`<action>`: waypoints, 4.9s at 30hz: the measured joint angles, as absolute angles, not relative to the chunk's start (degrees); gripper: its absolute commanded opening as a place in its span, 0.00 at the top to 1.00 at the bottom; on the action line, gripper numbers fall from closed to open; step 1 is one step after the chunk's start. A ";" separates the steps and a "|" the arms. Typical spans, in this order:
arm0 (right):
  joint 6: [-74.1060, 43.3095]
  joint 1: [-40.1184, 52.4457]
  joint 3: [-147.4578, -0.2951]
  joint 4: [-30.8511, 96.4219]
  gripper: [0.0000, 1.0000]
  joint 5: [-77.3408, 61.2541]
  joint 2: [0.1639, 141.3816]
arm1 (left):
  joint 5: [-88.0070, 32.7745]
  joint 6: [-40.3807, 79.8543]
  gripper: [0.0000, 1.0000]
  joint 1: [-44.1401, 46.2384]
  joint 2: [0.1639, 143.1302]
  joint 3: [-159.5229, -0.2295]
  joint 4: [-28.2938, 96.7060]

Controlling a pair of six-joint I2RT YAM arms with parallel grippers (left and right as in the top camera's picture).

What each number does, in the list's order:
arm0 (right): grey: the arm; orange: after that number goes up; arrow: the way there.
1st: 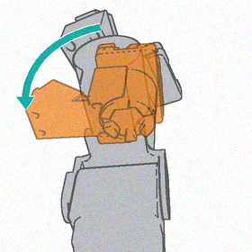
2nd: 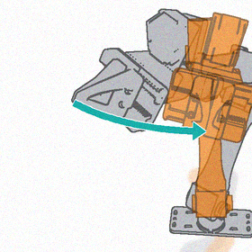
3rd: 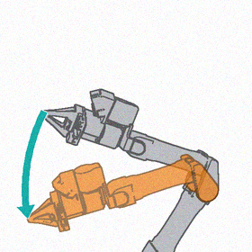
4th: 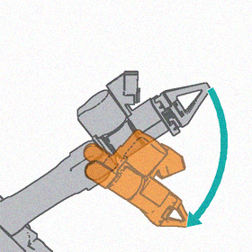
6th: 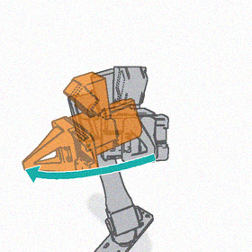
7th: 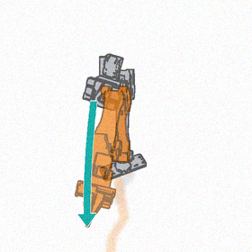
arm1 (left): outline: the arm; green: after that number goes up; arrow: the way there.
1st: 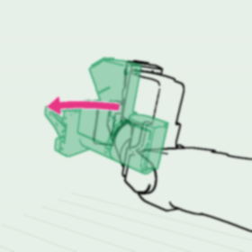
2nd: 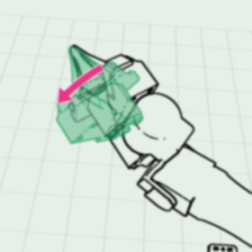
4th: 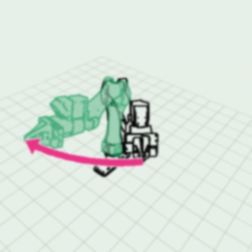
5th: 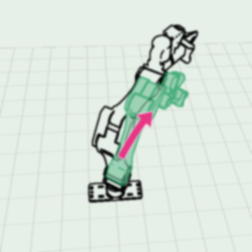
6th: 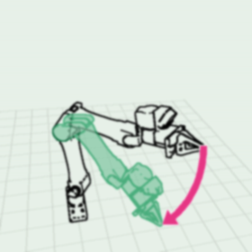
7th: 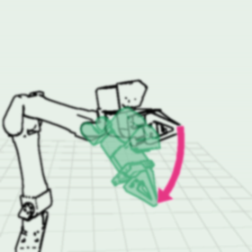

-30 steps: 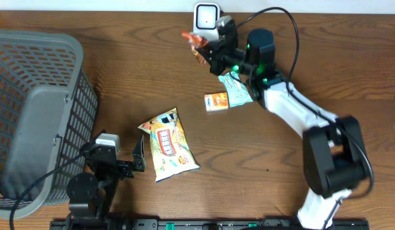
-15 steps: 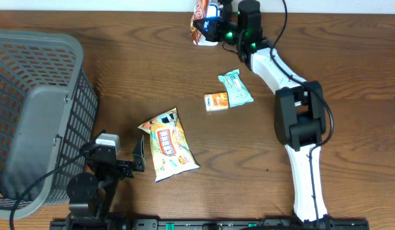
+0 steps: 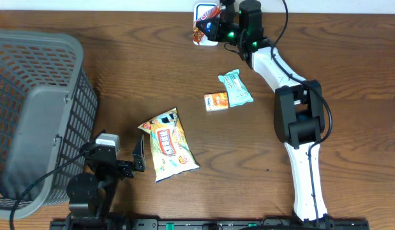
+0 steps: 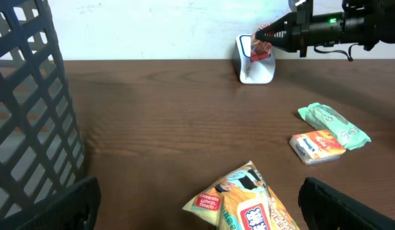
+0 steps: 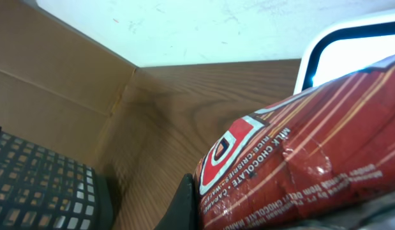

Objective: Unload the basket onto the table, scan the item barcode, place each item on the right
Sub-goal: 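Carry the TOP bar up to the scanner and hold its barcode there, then move the TOP bar to the right side and release it on the table, then reach the right gripper to the green wipes pack and grasp it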

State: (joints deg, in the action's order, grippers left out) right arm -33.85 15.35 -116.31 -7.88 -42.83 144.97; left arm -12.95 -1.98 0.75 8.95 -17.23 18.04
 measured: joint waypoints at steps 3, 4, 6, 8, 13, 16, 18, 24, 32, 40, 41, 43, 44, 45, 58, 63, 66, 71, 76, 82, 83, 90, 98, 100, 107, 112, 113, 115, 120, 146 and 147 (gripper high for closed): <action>-32.42 15.49 -116.31 -7.33 0.99 -42.83 144.97 | -12.95 -1.98 0.01 0.75 8.95 -17.23 18.06; -31.70 15.55 -116.31 -6.90 0.99 -42.81 144.97 | -12.95 -1.98 0.01 0.75 8.95 -17.23 18.04; -30.00 15.77 -116.31 -5.69 0.99 -42.81 144.97 | -12.95 -1.98 0.01 0.75 8.95 -17.23 18.04; -28.08 16.10 -116.36 -3.90 0.99 -42.74 144.97 | -12.95 -1.98 0.01 0.75 8.95 -17.23 18.06; -22.24 16.49 -116.77 8.56 0.99 -41.80 144.88 | -12.95 -1.98 0.01 0.75 8.95 -17.23 18.09; -18.06 15.53 -116.62 21.28 0.99 -38.85 143.06 | -12.95 -1.98 0.01 0.75 8.95 -17.23 18.04; -15.86 13.96 -116.53 30.22 0.99 -34.63 140.05 | -12.91 -2.00 0.01 0.75 8.95 -17.23 18.06; -12.05 6.44 -116.53 47.11 0.99 -18.85 124.70 | -12.95 -1.98 0.01 0.75 8.95 -17.23 18.13; -8.69 -6.57 -118.74 60.36 0.99 5.15 112.18 | -12.95 -1.98 0.01 0.75 8.95 -17.23 18.06; -6.37 -17.10 -108.81 60.88 0.66 10.74 117.36 | -12.95 -1.98 0.01 0.75 8.95 -17.23 18.06; -5.67 -17.76 -107.53 60.99 0.50 9.67 117.80 | -12.93 -1.98 0.01 0.75 8.95 -17.23 18.06; -4.14 -18.04 -105.60 60.69 0.19 6.68 118.41 | -12.95 -1.98 0.01 0.75 8.95 -17.23 18.06; -3.11 -17.76 -104.90 60.38 0.01 4.75 118.48 | -12.95 -1.98 0.01 0.75 8.95 -17.23 18.06; -2.17 -17.28 -104.42 60.10 0.01 3.25 118.48 | -12.95 -1.98 0.01 0.75 8.95 -17.23 18.04; -44.80 -12.60 -88.09 44.12 0.01 -0.25 118.37 | -12.95 -1.98 0.01 0.75 8.95 -17.23 18.06; -57.34 -12.34 -82.46 33.45 0.01 0.51 118.37 | -12.95 -1.98 0.01 0.75 8.95 -17.23 18.04; -60.77 -11.81 -81.54 31.27 0.01 0.89 118.37 | -12.95 -1.98 0.01 0.75 8.95 -17.23 18.04; -62.33 -10.24 -81.47 29.45 0.02 1.65 118.37 | -12.95 -1.98 0.01 0.75 8.95 -17.23 18.04; -58.11 -9.17 -81.41 26.06 0.25 2.24 118.74 | -12.95 -1.98 0.01 0.75 8.95 -17.23 18.04; -51.33 -8.93 -81.78 25.02 0.69 3.31 121.45 | -12.95 -1.98 0.01 0.75 8.95 -17.23 18.06; -50.30 -8.91 -81.95 25.04 0.79 3.90 121.84 | -12.95 -1.98 0.01 0.75 8.95 -17.23 18.04; -43.55 -9.41 -83.22 26.39 0.99 5.93 122.89 | -12.95 -1.98 0.01 0.75 8.95 -17.23 18.06; -40.12 -18.83 -82.24 38.79 0.99 19.09 120.22 | -12.95 -1.98 0.01 0.75 8.95 -17.23 18.06; -39.29 -22.24 -81.76 38.48 0.99 23.03 119.98 | -12.95 -1.98 0.01 0.75 8.95 -17.23 18.06; -12.97 -30.48 -81.43 29.21 0.16 18.59 119.42 | -12.95 -1.98 0.01 0.75 8.95 -17.23 18.06; 1.93 -29.80 -81.71 29.61 0.01 13.10 116.88 | -12.95 -1.98 0.01 0.75 8.95 -17.23 18.06; 3.49 -29.63 -81.76 29.45 0.01 12.03 115.70 | -12.95 -1.98 0.01 0.75 8.95 -17.23 18.04; 4.89 -29.41 -81.93 28.69 0.01 9.30 112.57 | -12.95 -1.98 0.01 0.75 8.95 -17.23 18.04; 2.66 -28.10 -83.31 28.91 0.01 -7.77 103.00 | -12.93 -1.98 0.01 0.75 8.95 -17.23 18.06; -8.29 29.15 -84.64 27.05 0.10 18.46 116.29 | -12.95 -1.98 0.01 0.75 8.95 -17.23 18.04; -8.62 29.52 -84.62 26.81 0.12 20.01 117.30 | -12.95 -1.98 0.01 0.75 8.95 -17.23 18.06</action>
State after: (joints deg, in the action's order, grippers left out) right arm -8.62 29.52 -84.62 26.81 20.01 117.30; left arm -12.95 -1.98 0.75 8.95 -17.23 18.06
